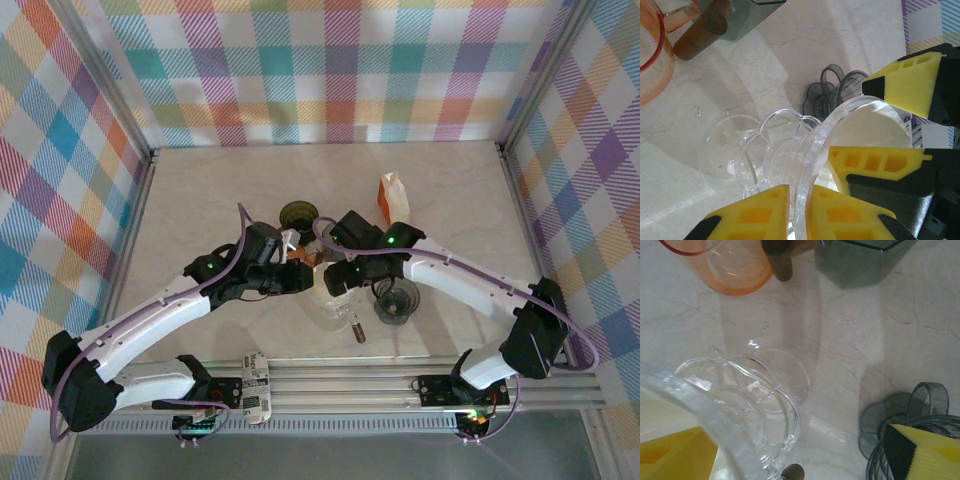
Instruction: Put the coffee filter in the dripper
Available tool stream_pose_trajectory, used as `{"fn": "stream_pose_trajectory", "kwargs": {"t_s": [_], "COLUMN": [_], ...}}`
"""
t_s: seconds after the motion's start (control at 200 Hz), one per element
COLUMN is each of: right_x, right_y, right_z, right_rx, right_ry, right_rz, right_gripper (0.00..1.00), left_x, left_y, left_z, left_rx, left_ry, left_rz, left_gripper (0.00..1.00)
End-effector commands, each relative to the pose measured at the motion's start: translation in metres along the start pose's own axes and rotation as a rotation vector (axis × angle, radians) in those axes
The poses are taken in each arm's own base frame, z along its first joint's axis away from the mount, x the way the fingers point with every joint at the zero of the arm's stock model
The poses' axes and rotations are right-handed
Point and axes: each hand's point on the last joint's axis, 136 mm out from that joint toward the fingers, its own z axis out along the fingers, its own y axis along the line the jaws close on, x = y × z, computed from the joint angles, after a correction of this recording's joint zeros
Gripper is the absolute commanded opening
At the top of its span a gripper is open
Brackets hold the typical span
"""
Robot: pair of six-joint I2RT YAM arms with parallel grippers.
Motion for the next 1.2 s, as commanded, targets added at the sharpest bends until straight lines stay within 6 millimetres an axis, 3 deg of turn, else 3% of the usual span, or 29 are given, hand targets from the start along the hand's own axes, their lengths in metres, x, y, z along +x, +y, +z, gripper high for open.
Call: {"fn": "stream_pose_trajectory", "kwargs": {"t_s": [0.0, 0.365, 0.54, 0.77, 1.015, 1.2], "right_x": [0.014, 0.014, -0.007, -0.027, -0.020, -0.019], "right_y": [-0.011, -0.007, 0.000, -0.006, -0.012, 0.003], "right_z": [0.007, 0.015, -0.013, -0.060, -0.069, -0.076], "right_rx": [0.051, 0.043, 0.012, 0.013, 0.004, -0.091], "right_ry": [0.046, 0.074, -0.014, -0.162, -0.199, -0.213], "right_rz": [0.014, 0.002, -0.014, -0.008, 0.027, 0.015], "right_gripper": [0.87, 0.87, 0.88, 0.88, 0.89, 0.88], "left_x": [0.006, 0.006, 0.005, 0.005, 0.000, -0.001], "left_y": [0.000, 0.001, -0.001, 0.000, -0.004, -0.006], "left_z": [0.000, 0.001, 0.001, 0.001, -0.008, -0.011], "left_rx": [0.012, 0.008, 0.013, 0.015, 0.021, 0.026], "left_ry": [0.009, 0.009, 0.005, -0.001, -0.031, -0.040], "left_rz": [-0.008, -0.013, -0.015, -0.019, -0.017, -0.008], "left_gripper": [0.17, 0.17, 0.19, 0.21, 0.33, 0.37]}}
